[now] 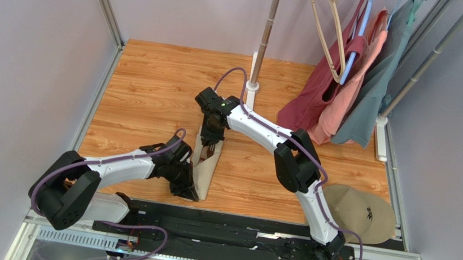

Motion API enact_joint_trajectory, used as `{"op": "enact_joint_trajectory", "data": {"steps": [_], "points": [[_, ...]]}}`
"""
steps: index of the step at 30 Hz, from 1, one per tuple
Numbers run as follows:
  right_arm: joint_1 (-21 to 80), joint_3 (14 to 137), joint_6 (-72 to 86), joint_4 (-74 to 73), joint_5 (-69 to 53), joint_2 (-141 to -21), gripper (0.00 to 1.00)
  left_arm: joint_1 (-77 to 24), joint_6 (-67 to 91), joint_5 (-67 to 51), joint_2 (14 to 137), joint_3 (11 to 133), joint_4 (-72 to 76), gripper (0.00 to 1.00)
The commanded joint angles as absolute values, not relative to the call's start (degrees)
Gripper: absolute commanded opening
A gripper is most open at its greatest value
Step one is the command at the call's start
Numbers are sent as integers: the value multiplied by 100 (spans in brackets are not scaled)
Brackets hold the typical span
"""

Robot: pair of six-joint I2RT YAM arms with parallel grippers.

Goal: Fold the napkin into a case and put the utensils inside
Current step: Insert the knife into the folded napkin, then reset both arms

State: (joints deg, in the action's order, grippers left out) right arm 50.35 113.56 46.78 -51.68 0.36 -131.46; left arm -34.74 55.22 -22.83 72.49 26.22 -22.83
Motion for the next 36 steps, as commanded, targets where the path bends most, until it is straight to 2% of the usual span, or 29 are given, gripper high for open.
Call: {"op": "enact_joint_trajectory", "data": {"steps": [1,4,5,9,11,14,18,23,24,26,27,28,29,30,31,36], "points": [[5238,11241,4808,-5353,-325,-12850,1,-3463,5449,-1415,7313,2610,-2206,0],[5238,11311,4703,-5352,-316,-12885,6,-3472,5423,-1415,7304,2645,-2241,0],[5238,11338,4685,-5370,-369,-12902,12,-3463,5414,-1415,7295,2654,-2259,0],[5229,11461,4456,-5335,-545,-12911,19,-3463,5370,-1362,7242,2663,-2302,0],[5229,11356,4395,-5239,-562,-12832,39,-3472,5353,-1353,7216,2672,-2338,0],[5212,11128,4386,-5002,-641,-12639,49,-3463,5344,-1336,7155,2689,-2382,0],[5203,11153,4237,-4983,-563,-12498,54,-3472,5318,-1310,7049,2751,-2487,0],[4976,11162,4026,-4975,-413,-11998,56,-3454,5133,-1415,6550,2821,-2558,0],[4914,11136,3851,-4975,-361,-11875,59,-3472,5089,-1459,6391,2830,-2566,0],[4730,11057,3605,-4949,-141,-11471,75,-3463,4992,-1477,5822,2900,-2697,0],[4668,10787,3238,-4870,-71,-11313,83,-3463,4966,-1477,5610,2953,-2768,4],[4606,10575,3069,-4591,-9,-11129,97,-3463,4931,-1477,5390,2997,-2829,8],[4458,10347,2876,-4423,-9,-10701,100,-3463,4913,-1468,4970,3119,-2952,13],[4369,10058,2717,-4256,-9,-10514,100,-3454,4887,-1546,4774,3172,-2988,22],[4307,9602,2394,-4123,-9,-10303,100,-3463,4835,-1634,4598,3225,-2971,25],[4192,7922,1828,-2894,-17,-8855,100,-3463,4597,-1917,3666,3638,-2699,32]]}}
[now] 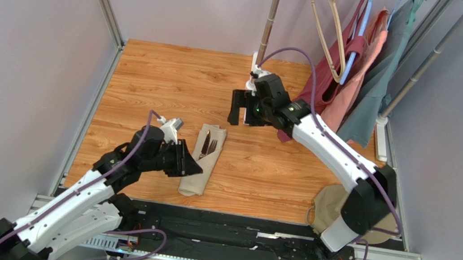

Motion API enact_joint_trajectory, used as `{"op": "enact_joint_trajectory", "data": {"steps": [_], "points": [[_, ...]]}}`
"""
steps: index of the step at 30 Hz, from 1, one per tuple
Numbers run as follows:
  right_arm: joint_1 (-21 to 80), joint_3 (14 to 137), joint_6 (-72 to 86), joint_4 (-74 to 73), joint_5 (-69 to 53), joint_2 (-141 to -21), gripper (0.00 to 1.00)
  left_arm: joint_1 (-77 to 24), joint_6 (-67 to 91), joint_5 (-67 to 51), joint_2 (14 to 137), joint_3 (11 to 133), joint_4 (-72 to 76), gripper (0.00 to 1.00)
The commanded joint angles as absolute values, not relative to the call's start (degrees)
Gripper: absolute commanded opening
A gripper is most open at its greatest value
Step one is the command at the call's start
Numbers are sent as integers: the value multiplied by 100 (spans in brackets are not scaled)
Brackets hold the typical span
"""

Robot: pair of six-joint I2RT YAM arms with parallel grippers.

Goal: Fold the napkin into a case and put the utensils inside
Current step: Reset both arms

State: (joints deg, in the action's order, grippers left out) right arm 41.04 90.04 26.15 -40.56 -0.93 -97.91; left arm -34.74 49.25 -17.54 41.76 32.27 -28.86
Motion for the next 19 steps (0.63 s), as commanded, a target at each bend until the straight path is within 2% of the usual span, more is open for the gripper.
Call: {"op": "enact_joint_trajectory", "data": {"steps": [1,5,13,19], "points": [[4192,7606,1837,-2491,-35,-8642,100,-3463,4518,-1820,3517,3665,-2611,33],[4201,6139,1872,-1636,-176,-7482,100,-3463,4272,-1328,2867,3814,-2058,36],[4201,4677,2100,-1530,431,-4629,100,-3463,4131,-1081,2145,3657,-416,42],[4201,4140,2496,-1371,212,-3727,100,-3463,4456,-1090,1977,3604,-123,44]]}}
